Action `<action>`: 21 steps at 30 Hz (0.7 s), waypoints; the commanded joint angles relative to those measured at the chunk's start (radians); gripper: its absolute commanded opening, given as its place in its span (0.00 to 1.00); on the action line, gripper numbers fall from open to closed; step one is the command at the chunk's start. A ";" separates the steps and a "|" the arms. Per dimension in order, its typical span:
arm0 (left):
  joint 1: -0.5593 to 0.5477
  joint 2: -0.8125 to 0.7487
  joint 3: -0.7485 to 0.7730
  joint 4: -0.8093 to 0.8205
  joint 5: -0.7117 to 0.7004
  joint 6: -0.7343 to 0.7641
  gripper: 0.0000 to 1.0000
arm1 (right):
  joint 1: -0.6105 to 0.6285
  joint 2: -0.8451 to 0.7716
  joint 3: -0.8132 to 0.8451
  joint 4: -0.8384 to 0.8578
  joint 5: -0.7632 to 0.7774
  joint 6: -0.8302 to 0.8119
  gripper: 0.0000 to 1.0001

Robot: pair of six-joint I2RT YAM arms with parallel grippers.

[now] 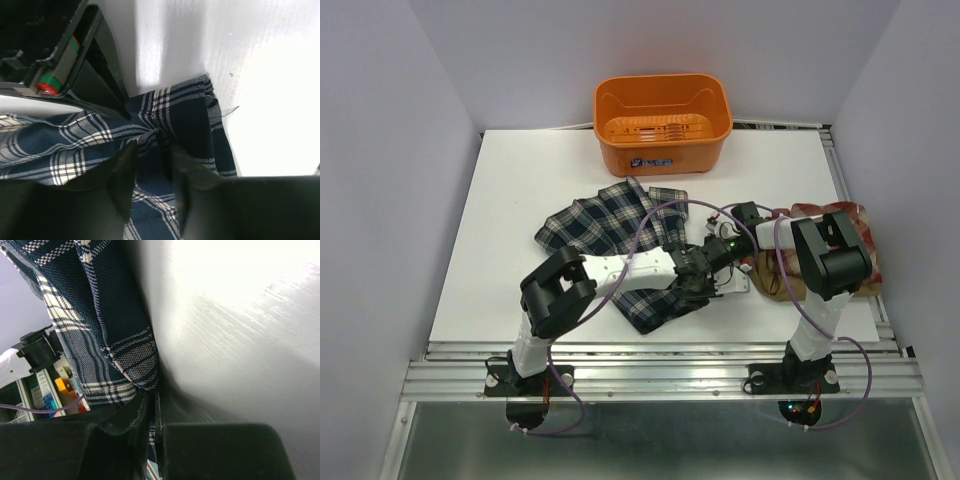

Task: Fold and stack the skirts
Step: Fold the skirt

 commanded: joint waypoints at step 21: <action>-0.041 -0.128 0.027 0.036 0.102 -0.074 0.00 | 0.004 0.023 -0.040 0.078 -0.022 0.039 0.01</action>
